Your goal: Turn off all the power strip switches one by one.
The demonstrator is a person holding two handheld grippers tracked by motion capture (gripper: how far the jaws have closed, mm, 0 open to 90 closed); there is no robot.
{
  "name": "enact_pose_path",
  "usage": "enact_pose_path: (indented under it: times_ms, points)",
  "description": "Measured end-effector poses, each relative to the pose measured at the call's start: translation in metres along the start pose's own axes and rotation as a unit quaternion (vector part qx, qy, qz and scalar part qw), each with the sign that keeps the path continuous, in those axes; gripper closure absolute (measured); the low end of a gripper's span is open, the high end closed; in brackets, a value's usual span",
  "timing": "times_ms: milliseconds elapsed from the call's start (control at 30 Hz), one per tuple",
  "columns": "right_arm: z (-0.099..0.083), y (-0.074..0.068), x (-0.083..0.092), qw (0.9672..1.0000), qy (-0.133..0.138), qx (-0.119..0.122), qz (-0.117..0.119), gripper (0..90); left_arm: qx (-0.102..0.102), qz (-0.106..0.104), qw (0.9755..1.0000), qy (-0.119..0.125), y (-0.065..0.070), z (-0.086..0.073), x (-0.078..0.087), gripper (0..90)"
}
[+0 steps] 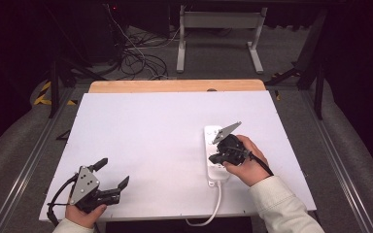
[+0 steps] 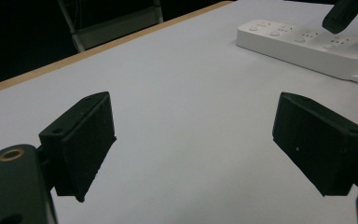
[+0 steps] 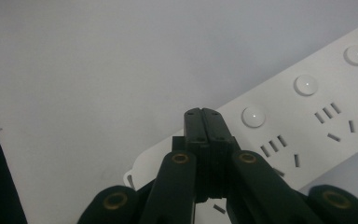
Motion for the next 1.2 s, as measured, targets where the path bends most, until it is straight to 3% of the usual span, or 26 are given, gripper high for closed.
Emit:
enact_pose_path:
  times_ms: [1200]
  points:
    - [-0.011,-0.003,-0.014,0.9999,-0.006,-0.012,-0.005,90.0,0.003,0.0,1.0,-0.002,0.0,-0.001,-0.001,13.5]
Point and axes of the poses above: each handheld gripper's, and its own axes: x roughly backward along the jaws, z roughly out of its top, y roughly to its right, the point moved 8 cm from there along -x, roughly forward along the jaws, and after that the axes turned 9 degrees about -z, right-handed, at the moved point
